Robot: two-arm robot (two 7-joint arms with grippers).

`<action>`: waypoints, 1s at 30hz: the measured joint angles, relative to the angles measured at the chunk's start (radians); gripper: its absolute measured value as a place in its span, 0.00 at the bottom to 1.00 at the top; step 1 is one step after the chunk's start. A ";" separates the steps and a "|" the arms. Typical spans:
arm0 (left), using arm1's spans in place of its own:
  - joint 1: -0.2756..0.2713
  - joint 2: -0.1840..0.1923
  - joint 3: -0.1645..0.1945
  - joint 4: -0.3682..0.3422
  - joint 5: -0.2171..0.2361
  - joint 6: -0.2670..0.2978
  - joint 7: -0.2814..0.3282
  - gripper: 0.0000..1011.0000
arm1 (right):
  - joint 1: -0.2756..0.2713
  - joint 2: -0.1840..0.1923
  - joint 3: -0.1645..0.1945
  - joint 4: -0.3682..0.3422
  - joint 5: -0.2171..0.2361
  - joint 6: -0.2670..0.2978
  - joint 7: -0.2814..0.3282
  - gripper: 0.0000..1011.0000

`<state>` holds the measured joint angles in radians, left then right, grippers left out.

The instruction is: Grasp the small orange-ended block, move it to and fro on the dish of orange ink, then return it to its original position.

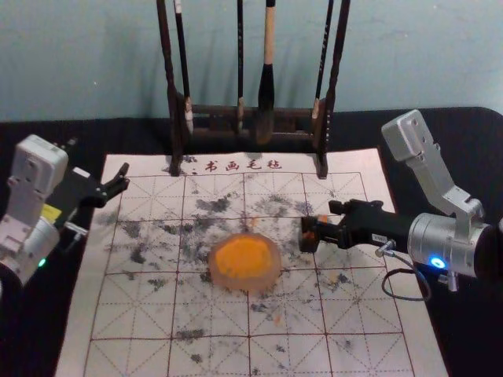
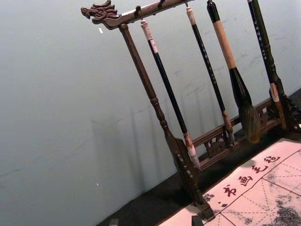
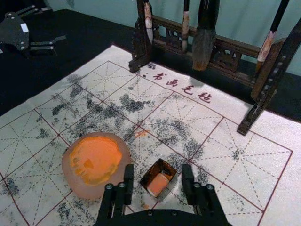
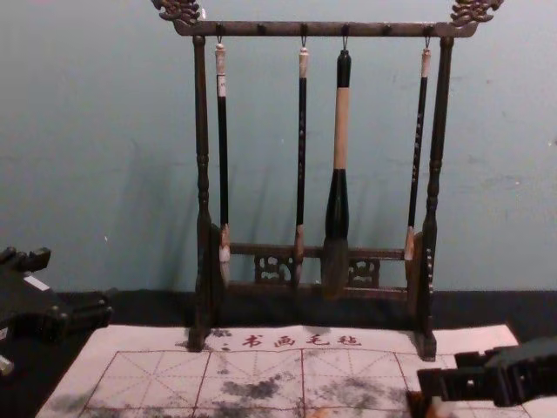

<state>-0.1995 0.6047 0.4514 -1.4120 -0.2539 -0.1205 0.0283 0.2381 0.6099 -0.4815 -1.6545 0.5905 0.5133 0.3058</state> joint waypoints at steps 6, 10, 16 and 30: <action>0.000 0.000 0.000 0.000 0.000 0.000 0.000 0.99 | 0.000 0.000 0.000 0.000 0.001 0.000 0.000 0.78; 0.000 0.000 0.000 0.000 0.000 0.000 0.000 0.99 | 0.000 0.000 0.000 0.000 0.001 0.000 0.000 0.88; 0.000 0.000 0.000 0.000 0.000 0.000 0.000 0.99 | 0.000 0.000 0.000 0.000 0.001 0.000 0.000 0.99; 0.000 0.000 0.000 0.000 0.000 0.000 0.000 0.99 | -0.127 -0.059 0.112 -0.011 -0.121 -0.452 -0.079 0.99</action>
<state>-0.1995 0.6047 0.4514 -1.4120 -0.2539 -0.1205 0.0283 0.1113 0.5510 -0.3691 -1.6658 0.4695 0.0613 0.2263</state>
